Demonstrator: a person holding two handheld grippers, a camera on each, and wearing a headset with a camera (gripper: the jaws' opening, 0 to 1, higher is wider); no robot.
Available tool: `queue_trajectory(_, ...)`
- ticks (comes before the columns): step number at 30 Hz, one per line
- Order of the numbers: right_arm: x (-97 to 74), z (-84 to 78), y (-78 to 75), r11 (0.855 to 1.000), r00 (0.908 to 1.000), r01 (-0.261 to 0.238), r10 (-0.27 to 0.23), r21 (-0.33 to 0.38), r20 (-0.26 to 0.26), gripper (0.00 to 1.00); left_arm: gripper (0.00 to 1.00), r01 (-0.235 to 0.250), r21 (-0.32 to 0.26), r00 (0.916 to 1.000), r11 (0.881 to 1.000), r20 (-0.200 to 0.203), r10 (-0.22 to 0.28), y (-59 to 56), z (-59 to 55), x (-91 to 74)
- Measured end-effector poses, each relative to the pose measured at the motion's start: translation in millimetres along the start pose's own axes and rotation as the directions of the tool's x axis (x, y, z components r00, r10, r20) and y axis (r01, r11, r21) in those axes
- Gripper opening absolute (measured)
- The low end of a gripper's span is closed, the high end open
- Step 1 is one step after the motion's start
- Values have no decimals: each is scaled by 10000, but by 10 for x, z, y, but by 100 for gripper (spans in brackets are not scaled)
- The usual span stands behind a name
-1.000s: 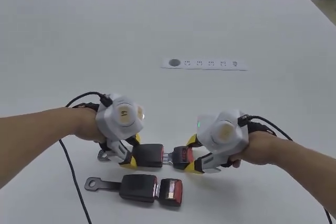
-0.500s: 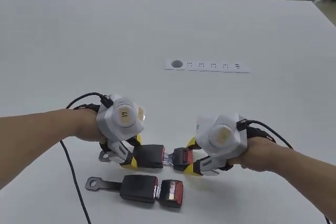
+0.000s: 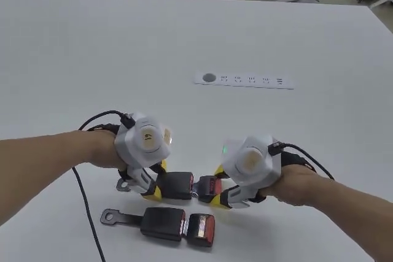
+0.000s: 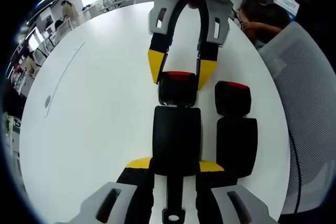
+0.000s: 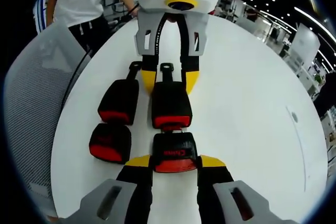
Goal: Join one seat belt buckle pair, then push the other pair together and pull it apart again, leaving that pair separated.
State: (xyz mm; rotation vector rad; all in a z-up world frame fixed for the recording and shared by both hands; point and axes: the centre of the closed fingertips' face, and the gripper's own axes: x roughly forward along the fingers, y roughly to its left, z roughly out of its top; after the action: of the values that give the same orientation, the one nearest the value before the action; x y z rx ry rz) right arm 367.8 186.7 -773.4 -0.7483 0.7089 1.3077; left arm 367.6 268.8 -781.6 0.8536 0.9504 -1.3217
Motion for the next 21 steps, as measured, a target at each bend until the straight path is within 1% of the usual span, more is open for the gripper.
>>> queue_trajectory(2,-18,3,4,10000,10000,-4,4,13,-21,27,30,-11,-54,10000,10000,77,11,9,-6,9)
queue_trajectory(5,44,22,-12,10000,9999,80,-81,-35,-63,27,30,-17,86,10000,10000,92,16,-5,10,4)
queue_trajectory(6,55,30,-18,10000,9999,94,-94,-11,-119,27,30,-26,94,10000,10000,89,26,1,7,7)
queue_trajectory(10,44,38,-8,9996,9991,16,-28,-276,-414,27,29,-33,188,10000,9998,74,31,-3,7,3)
queue_trajectory(12,42,33,-11,9997,9986,2,-14,-227,-529,27,29,-48,172,10000,9998,30,48,-11,15,-1)
queue_trajectory(15,54,29,-17,9998,9982,75,-84,-157,-590,27,29,-64,196,10000,9998,19,64,-12,14,-2)
queue_trajectory(19,26,40,3,9999,9980,122,-129,-113,-615,27,30,-70,148,10000,9999,22,70,-7,5,-3)
queue_trajectory(21,68,29,-15,9998,9978,116,-124,-138,-647,27,30,-67,155,10000,9999,-1,67,-13,9,-6)
